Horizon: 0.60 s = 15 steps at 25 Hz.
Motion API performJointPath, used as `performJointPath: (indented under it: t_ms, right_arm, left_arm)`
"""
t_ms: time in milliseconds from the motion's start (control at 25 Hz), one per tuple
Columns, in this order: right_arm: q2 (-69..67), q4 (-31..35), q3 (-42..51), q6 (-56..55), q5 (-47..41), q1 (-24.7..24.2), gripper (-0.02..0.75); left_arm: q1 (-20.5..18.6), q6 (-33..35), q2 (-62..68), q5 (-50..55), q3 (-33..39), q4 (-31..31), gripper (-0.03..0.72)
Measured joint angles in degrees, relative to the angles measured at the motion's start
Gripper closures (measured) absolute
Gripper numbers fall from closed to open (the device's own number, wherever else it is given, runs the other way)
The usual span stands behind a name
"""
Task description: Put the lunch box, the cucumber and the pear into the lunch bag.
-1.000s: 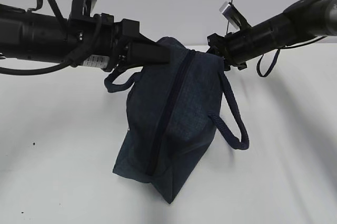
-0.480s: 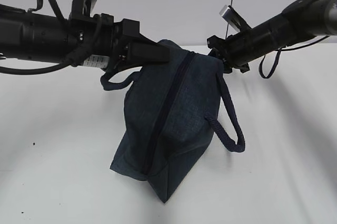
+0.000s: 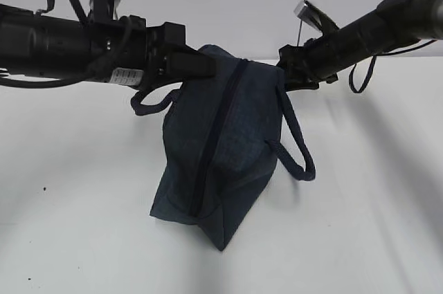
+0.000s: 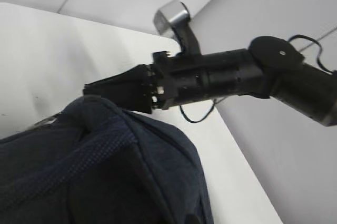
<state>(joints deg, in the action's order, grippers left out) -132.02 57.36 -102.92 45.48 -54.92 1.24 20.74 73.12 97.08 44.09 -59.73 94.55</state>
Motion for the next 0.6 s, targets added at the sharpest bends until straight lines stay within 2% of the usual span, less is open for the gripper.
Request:
performJointPath:
  t_ms: [40,120,200,320,440,600]
  right_arm:
    - [-0.14,-0.21,-1.03,0.26,-0.43,-0.09,0.400]
    - [-0.13,-0.70,-2.82,0.46,-2.12,-0.09,0.319]
    - [-0.13,-1.67,-4.98,0.46,-4.30,-0.09,0.272]
    - [-0.13,-4.43,-8.68,-1.01,-7.79,-0.09,0.251]
    - [-0.13,-9.97,-12.91,-5.11,-10.57,-0.09,0.246]
    - [0.89,-19.21,-17.27,-11.37,-13.83,-0.09,0.245]
  left_arm:
    - [0.00,0.00,0.00,-1.54,0.00,0.35,0.703]
    - [0.00,0.00,0.20,-3.64,0.00,1.11,0.703]
    - [0.00,0.00,1.40,-4.13,-0.06,2.32,0.703]
    - [0.00,0.00,3.96,-4.13,-0.09,3.43,0.685]
    - [0.00,0.00,5.77,-4.25,-0.09,3.82,0.603]
    - [0.00,0.00,6.13,-4.64,-0.12,3.94,0.448]
